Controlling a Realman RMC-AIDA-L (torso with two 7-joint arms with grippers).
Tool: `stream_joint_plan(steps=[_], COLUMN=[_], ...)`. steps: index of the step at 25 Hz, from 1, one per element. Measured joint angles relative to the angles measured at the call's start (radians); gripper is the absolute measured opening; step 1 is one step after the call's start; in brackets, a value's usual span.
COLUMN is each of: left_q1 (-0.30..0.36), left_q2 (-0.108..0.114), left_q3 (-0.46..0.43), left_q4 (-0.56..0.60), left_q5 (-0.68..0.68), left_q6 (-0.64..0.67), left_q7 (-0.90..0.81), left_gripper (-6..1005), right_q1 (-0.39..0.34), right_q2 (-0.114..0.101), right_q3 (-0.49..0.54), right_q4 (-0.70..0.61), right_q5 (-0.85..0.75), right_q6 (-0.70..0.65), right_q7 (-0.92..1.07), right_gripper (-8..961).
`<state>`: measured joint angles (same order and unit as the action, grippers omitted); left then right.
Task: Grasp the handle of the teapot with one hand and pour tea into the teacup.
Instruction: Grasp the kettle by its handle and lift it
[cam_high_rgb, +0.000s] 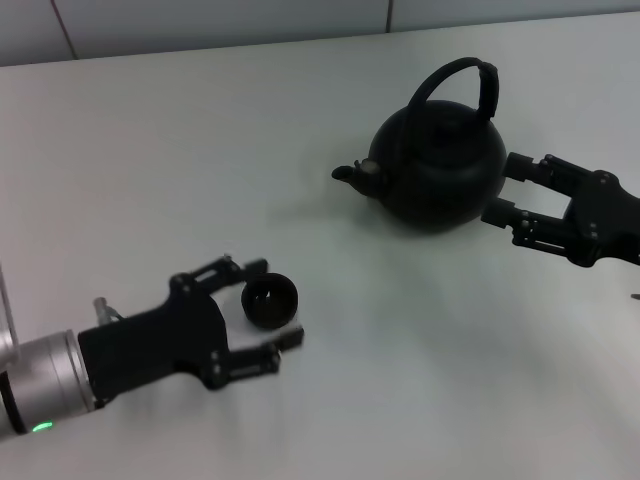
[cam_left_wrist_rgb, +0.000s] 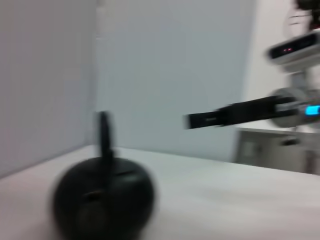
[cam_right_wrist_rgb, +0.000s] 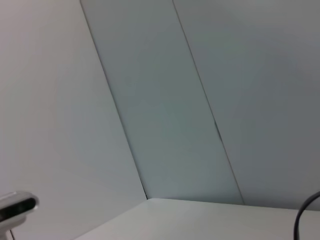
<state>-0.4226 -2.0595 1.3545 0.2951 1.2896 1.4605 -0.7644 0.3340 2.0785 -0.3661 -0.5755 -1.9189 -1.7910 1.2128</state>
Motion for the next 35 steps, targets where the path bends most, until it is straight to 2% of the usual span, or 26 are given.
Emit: stream_joint_plan(steps=[2, 3, 9, 10, 12, 14, 17, 20, 26, 33, 35], left_q1=[0.013, 0.013, 0.090, 0.090, 0.138, 0.147, 0.158, 0.159, 0.159, 0.161, 0.161], left_q2=[0.012, 0.012, 0.066, 0.066, 0.101, 0.107, 0.108, 0.103, 0.091, 0.083, 0.081], left_q3=[0.011, 0.011, 0.000, 0.000, -0.019, -0.038, -0.157, -0.204, -0.219, -0.226, -0.230], left_q4=[0.080, 0.080, 0.309, 0.309, 0.446, 0.475, 0.530, 0.544, 0.551, 0.547, 0.547], left_q5=[0.066, 0.066, 0.159, 0.159, 0.213, 0.235, 0.330, 0.386, 0.435, 0.463, 0.463], left_q6=[0.057, 0.057, 0.150, 0.150, 0.152, 0.152, 0.160, 0.177, 0.180, 0.179, 0.182], left_q7=[-0.080, -0.080, -0.261, -0.261, -0.355, -0.370, -0.402, -0.414, -0.415, -0.408, -0.407], left_gripper=[836, 836, 835, 835, 835, 834, 833, 833, 833, 833, 833], right_q1=[0.000, 0.000, -0.004, -0.004, -0.006, -0.008, -0.013, -0.018, -0.033, -0.048, -0.045], right_q2=[0.000, 0.000, 0.002, 0.002, 0.003, 0.005, 0.007, 0.006, 0.008, 0.008, 0.008], right_q3=[0.000, 0.000, 0.009, 0.010, 0.012, 0.011, 0.012, 0.016, 0.057, 0.229, 0.247], right_q4=[0.005, 0.005, 0.019, 0.025, 0.033, 0.035, 0.082, 0.096, 0.106, 0.166, 0.172], right_q5=[0.000, 0.000, 0.004, 0.005, 0.007, 0.007, 0.009, 0.010, 0.021, 0.050, 0.050], right_q6=[0.016, 0.016, 0.060, 0.069, 0.103, 0.116, 0.163, 0.185, 0.193, 0.236, 0.252], right_q7=[-0.002, -0.002, -0.005, -0.005, -0.023, -0.039, -0.108, -0.113, -0.131, -0.250, -0.259], right_gripper=[817, 817, 816, 816, 816, 815, 815, 814, 813, 812, 812])
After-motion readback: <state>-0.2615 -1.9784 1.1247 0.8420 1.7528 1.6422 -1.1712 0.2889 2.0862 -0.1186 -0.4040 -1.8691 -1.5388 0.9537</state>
